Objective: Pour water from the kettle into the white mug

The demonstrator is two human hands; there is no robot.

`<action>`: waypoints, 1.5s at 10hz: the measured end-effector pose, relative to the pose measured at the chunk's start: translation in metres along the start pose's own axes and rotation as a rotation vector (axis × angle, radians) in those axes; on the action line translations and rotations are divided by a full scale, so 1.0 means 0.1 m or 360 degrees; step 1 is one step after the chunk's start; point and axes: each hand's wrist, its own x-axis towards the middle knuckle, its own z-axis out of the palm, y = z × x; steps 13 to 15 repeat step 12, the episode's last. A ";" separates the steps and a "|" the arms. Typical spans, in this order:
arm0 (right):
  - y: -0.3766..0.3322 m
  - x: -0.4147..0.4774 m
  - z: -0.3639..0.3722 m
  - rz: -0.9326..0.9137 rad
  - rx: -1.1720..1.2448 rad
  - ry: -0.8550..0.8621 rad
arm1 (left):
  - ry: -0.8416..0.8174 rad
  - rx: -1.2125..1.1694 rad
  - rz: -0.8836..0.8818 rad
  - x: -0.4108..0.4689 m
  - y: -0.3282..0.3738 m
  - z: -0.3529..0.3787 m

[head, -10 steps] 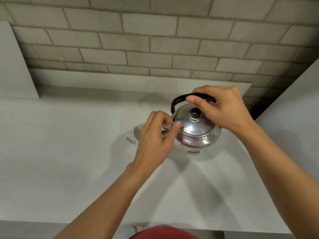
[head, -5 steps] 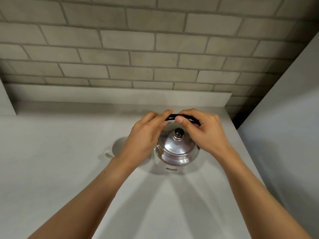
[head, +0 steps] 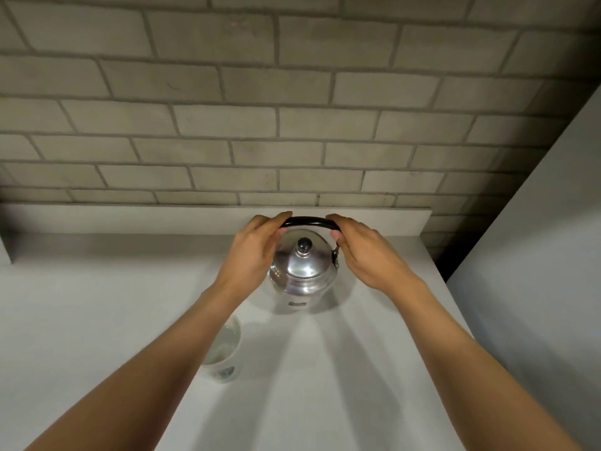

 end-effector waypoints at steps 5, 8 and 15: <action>0.58 1.04 0.47 0.0204 0.0277 -0.0197 | -0.0220 -0.0159 -0.0276 0.85 -0.96 0.66; 0.59 1.14 0.58 0.0057 0.0303 -0.0132 | -0.0146 -0.0200 -0.0275 0.83 -1.04 0.67; 0.53 1.07 0.51 0.0249 0.0321 0.0079 | -0.0243 -0.0121 -0.0297 0.90 -0.95 0.55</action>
